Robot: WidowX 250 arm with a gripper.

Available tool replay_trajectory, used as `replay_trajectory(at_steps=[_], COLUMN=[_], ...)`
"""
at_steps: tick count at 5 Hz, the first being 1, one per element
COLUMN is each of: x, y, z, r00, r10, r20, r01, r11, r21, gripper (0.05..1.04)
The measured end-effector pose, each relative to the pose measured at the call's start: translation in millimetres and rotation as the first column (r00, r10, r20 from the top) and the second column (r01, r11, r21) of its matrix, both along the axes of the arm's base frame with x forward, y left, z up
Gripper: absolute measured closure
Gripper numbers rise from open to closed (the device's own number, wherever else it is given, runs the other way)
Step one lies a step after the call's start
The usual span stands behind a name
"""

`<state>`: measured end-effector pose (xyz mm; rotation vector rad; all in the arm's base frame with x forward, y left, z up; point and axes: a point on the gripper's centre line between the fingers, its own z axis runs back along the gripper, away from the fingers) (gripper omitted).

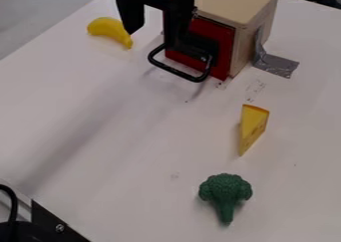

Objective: Opening the drawer

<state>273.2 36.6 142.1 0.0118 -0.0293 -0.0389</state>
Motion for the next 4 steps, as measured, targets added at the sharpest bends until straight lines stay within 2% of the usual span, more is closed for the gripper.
replay_trajectory(at_steps=[1,2,4], x=[-1.6,4.6,26.6], y=[-0.2,0.1,0.2], z=[-6.5,-18.9,-36.8], r00=[1.000,0.995,0.961], r10=[0.000,0.095,0.276], r20=[-0.024,-0.039,-0.027], r01=[0.000,-0.096,-0.277], r11=[1.000,0.995,0.961], r21=[-0.003,-0.007,-0.013], gripper=[0.085,0.085,0.085])
